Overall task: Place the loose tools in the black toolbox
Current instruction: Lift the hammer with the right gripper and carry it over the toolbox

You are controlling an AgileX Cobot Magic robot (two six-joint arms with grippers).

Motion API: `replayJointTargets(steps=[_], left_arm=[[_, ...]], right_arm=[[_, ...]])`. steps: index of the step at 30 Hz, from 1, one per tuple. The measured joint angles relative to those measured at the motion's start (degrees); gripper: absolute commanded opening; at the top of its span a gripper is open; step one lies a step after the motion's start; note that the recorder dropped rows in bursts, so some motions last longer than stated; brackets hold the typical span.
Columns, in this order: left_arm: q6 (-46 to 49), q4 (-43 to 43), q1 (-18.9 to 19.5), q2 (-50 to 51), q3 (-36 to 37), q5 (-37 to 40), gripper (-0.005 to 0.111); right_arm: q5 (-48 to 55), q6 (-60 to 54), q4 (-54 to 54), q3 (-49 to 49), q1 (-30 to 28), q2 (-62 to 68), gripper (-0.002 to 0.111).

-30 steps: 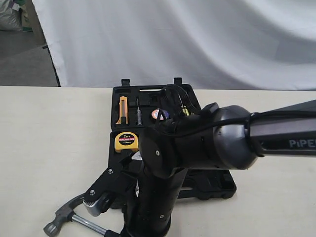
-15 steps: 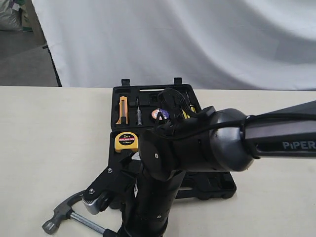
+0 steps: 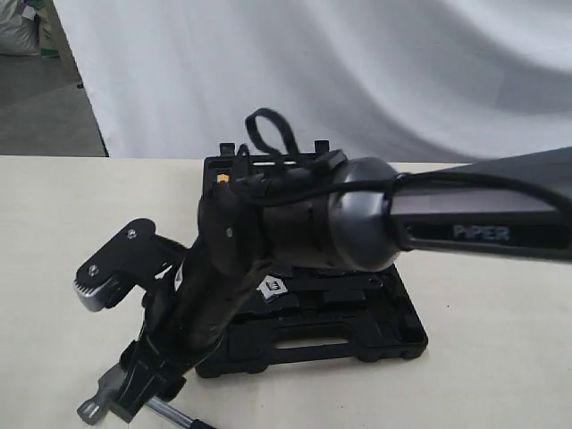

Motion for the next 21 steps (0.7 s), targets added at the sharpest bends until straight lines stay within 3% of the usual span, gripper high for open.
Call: replayJointTargets(steps=[14,18,21], left_arm=[[0.0,0.0,0.0,0.0,0.0,0.0,0.001],[0.0,0.0,0.0,0.0,0.0,0.0,0.001],[0.0,0.0,0.0,0.0,0.0,0.0,0.001]], right_arm=[[0.8,-1.4,0.2,-12.1,1.2,15.5,0.058],[3.1,-1.6,0.1,-15.2,1.2,17.2,0.044],[3.3,-1.8,0.0,-15.8,1.2,17.6,0.024]])
